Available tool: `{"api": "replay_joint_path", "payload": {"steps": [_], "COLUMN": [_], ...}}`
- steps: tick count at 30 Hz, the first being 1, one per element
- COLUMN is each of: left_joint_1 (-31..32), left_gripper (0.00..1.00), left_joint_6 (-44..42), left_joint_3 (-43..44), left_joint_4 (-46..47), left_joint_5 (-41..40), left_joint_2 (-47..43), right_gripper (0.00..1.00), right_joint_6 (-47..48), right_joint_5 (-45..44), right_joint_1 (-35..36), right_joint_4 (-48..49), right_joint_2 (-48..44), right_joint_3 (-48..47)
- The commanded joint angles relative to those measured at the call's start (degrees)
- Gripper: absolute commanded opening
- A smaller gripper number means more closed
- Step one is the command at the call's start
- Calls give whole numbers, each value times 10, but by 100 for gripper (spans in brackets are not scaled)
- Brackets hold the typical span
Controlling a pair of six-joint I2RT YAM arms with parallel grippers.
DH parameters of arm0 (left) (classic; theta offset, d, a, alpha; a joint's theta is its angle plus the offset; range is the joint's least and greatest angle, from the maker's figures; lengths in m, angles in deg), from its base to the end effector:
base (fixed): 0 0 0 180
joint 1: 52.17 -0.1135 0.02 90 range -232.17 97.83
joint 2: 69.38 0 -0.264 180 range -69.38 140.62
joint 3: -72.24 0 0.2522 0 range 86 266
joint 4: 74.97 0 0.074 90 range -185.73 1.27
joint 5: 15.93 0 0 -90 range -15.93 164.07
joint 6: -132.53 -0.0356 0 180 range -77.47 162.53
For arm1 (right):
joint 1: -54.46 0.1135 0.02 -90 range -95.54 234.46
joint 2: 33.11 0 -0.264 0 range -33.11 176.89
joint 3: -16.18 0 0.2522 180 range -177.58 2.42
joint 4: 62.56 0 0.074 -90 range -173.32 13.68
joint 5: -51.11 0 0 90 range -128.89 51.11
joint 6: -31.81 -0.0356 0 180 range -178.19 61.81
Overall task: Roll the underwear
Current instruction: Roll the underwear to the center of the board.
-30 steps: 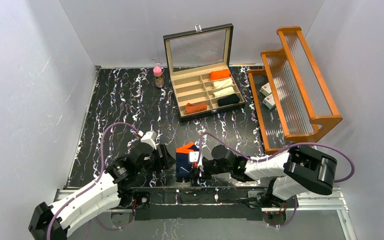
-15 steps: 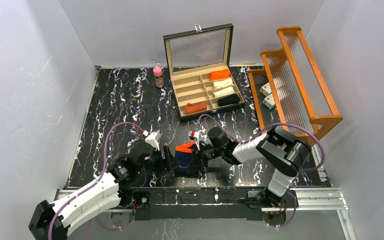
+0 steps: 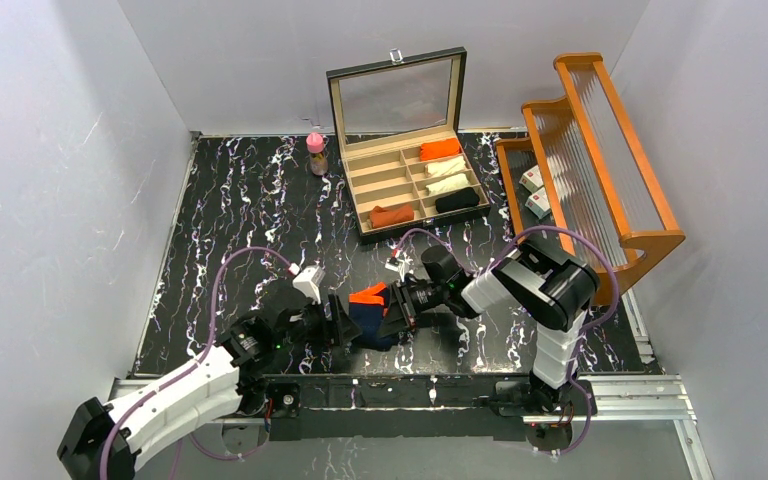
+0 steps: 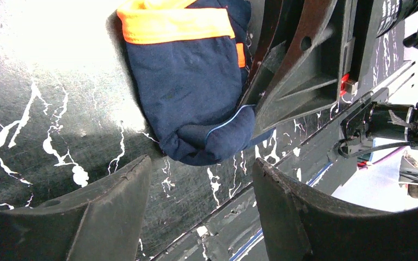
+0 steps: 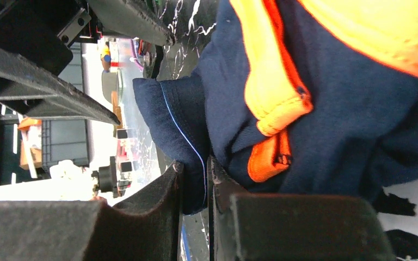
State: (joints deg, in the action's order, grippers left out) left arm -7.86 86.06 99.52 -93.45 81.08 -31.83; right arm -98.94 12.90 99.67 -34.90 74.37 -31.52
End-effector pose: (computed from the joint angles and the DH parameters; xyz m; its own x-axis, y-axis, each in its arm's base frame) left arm 0.1077 -0.1112 0.1768 -0.7798 -0.1941 -0.5952 0.3211 0.6921 -0.6464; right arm 0.1968 0.2380 0.0963 -0.8764 -0.3097 -0.3689 -0.4432 0.2187 0.8693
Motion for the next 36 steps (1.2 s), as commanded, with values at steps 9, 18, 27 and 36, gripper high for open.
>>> {"api": "replay_joint_path", "payload": {"steps": [9, 18, 27, 36], "left_joint_1": [-2, -2, -2, -2], "left_gripper": [66, 61, 24, 22], "left_joint_6": [43, 97, 105, 103], "left_joint_3": [-51, -90, -91, -81], "left_joint_4": [109, 269, 154, 122], "left_joint_5": [2, -5, -95, -108], "left_joint_2": [47, 143, 146, 179], "right_gripper": [10, 15, 40, 61], "right_joint_6": [4, 9, 5, 78], "right_joint_5": [-64, -60, -59, -145], "right_joint_1": [-5, -5, -5, -6], "right_joint_4": [-143, -147, -148, -228], "right_joint_2": [36, 29, -5, -120], "right_joint_3": [-22, -29, -32, -36]}}
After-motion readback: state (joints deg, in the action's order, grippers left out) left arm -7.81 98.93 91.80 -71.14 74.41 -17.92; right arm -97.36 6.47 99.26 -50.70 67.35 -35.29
